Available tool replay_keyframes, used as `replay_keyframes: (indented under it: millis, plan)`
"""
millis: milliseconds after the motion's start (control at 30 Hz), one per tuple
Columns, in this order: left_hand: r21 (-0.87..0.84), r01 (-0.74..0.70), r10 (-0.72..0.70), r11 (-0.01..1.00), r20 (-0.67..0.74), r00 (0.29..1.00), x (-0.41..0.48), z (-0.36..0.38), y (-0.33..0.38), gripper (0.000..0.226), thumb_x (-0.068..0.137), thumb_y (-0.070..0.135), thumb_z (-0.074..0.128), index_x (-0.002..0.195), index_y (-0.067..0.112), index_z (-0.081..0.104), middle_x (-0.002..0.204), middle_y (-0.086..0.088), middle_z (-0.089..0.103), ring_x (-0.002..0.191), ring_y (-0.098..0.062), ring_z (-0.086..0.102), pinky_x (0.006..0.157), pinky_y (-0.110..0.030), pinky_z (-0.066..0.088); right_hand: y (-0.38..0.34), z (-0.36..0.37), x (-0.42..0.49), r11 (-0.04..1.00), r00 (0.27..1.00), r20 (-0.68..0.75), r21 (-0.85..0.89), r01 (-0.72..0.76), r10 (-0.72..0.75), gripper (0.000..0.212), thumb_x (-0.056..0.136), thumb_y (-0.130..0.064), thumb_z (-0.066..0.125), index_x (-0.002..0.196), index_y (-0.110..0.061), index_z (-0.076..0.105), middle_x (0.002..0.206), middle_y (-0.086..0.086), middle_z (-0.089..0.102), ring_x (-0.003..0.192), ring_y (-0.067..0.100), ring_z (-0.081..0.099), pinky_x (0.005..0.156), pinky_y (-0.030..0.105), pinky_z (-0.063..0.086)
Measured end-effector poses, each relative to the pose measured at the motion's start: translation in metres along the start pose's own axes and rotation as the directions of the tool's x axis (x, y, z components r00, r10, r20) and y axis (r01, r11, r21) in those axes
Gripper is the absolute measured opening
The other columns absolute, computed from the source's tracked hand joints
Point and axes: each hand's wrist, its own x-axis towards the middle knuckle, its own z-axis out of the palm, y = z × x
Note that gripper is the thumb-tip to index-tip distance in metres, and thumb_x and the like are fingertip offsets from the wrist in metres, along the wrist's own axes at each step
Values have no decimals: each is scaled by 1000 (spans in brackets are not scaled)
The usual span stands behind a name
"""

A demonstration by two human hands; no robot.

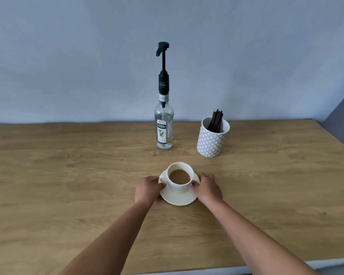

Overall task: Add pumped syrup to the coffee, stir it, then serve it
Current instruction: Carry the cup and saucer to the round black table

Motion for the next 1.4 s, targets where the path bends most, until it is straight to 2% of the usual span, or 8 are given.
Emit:
replay_keyframes:
  millis: [133,267,400,600,1000,1100,1267,1400]
  plan:
    - [19,0,1,1000,-64,998,0,7,1,21,75,20,70,92,30,77,39,15,57,37,-15,64,39,-23,48,-4,0,4,999,1000,4,-38,19,-19,38,91,-40,52,121,-18,58,124,10,50,110,32,57,86,39,47]
    - [0,6,-6,1000,-100,995,2,11,1,27,73,14,73,91,34,75,58,7,66,54,-23,73,49,-37,62,-5,1,8,1000,1000,7,-26,7,-7,36,89,-38,55,118,-18,60,122,12,52,111,33,57,86,39,47]
    - [-21,23,-25,1000,-126,992,5,13,-1,34,73,14,74,102,30,77,70,4,73,54,-18,73,49,-31,61,-5,1,11,1000,1000,12,-19,-3,4,35,86,-39,57,115,-20,61,121,11,54,111,33,57,85,37,47]
    - [-110,36,-53,993,-152,987,4,18,-3,37,72,12,73,105,29,78,89,-4,79,81,-23,75,70,-43,65,-5,0,14,999,1000,18,-45,-11,12,35,83,-39,58,112,-20,63,118,9,57,109,32,59,83,36,47]
    - [-297,64,-125,953,-190,974,-11,11,-18,40,77,3,74,114,17,76,86,-6,75,72,-25,71,65,-47,65,-11,2,13,969,991,86,236,75,-98,28,80,-25,66,107,-23,69,108,7,68,89,27,68,77,37,57]
    - [-322,66,-144,944,-224,964,-22,1,-25,38,76,3,75,112,17,76,79,0,72,65,-22,69,61,-43,64,-18,7,9,939,984,106,330,98,-141,19,80,-16,69,99,-19,69,97,5,72,81,28,69,67,44,61]
    - [-376,57,-179,925,-296,938,-43,-24,-40,42,75,5,76,116,17,75,80,3,74,65,-14,69,51,-28,57,-41,16,-4,904,954,181,399,151,-239,15,85,-13,66,99,-18,67,90,6,70,66,25,68,38,27,52]
    - [-464,61,-243,884,-345,906,-62,-46,-58,46,78,2,75,122,13,71,95,-12,76,80,-25,74,68,-43,65,-62,27,-20,870,919,219,449,204,-329,21,84,-12,67,105,-17,67,95,7,71,68,27,69,36,27,52]
